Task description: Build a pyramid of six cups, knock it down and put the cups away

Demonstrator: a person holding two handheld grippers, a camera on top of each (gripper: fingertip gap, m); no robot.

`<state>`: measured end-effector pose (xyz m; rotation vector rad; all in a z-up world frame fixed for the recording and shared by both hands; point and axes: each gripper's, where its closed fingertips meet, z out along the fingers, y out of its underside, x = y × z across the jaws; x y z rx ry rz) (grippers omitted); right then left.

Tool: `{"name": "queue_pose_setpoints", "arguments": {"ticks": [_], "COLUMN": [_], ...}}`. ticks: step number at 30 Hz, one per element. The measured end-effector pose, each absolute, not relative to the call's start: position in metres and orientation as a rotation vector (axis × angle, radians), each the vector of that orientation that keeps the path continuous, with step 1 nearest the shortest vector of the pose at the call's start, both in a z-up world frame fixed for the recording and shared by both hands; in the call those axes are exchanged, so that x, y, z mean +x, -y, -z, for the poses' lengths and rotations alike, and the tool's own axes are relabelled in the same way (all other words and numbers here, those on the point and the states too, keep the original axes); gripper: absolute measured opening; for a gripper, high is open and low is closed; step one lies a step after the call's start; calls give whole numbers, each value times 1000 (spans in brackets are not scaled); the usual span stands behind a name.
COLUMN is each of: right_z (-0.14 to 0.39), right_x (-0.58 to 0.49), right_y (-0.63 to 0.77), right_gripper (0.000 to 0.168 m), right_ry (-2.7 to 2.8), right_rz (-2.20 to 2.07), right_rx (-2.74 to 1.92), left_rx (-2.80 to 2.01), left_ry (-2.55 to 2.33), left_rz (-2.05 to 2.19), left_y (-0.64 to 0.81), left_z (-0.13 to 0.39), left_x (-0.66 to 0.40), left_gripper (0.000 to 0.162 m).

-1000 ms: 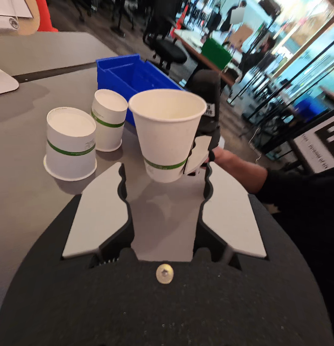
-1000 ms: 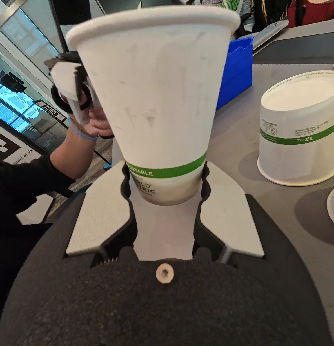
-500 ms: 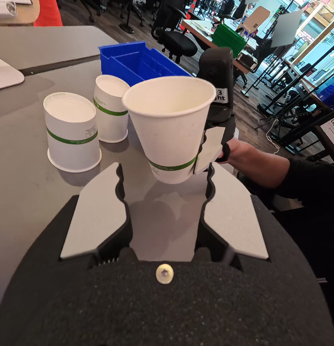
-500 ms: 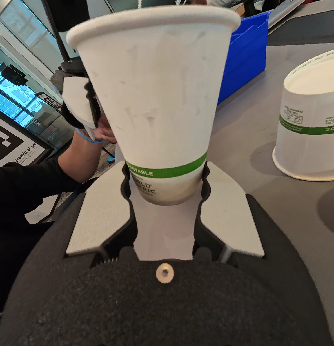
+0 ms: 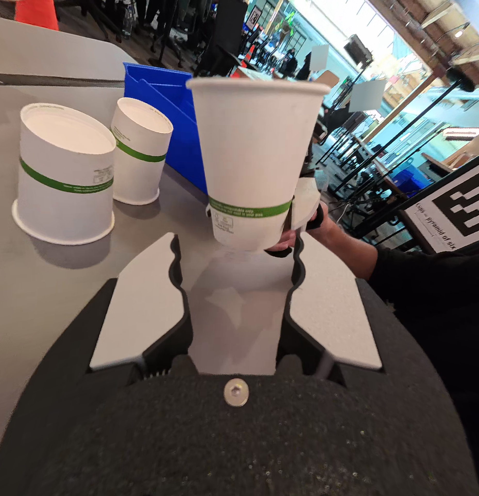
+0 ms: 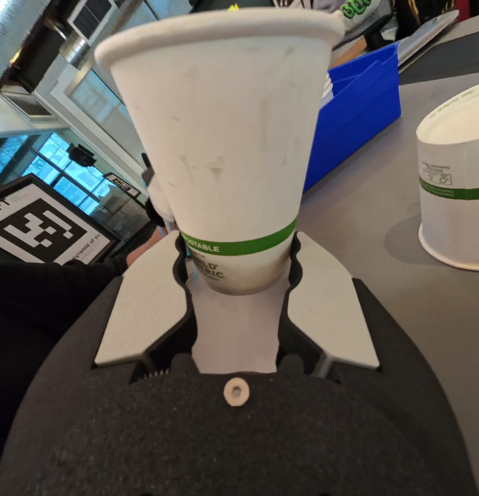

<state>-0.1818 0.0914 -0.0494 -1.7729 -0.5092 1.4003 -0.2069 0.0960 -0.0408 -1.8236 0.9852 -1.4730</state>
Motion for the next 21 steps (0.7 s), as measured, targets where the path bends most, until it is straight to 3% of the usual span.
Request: {"name": "queue_pose_setpoints", "arguments": {"ticks": [7, 21], "right_z": [50, 61], "right_x": [-179, -185], "right_y": [-93, -90], "right_gripper": [74, 74], "right_ry": [518, 562], "right_rz": [-1344, -1314], "right_rx": [-1765, -1812], "left_rx": [-1832, -1801], "left_ry": [-882, -937], "left_rz": [1677, 1503], "left_y": [-88, -94], "left_z": [49, 48], "left_x": [-199, -204], "left_gripper": [81, 82]}}
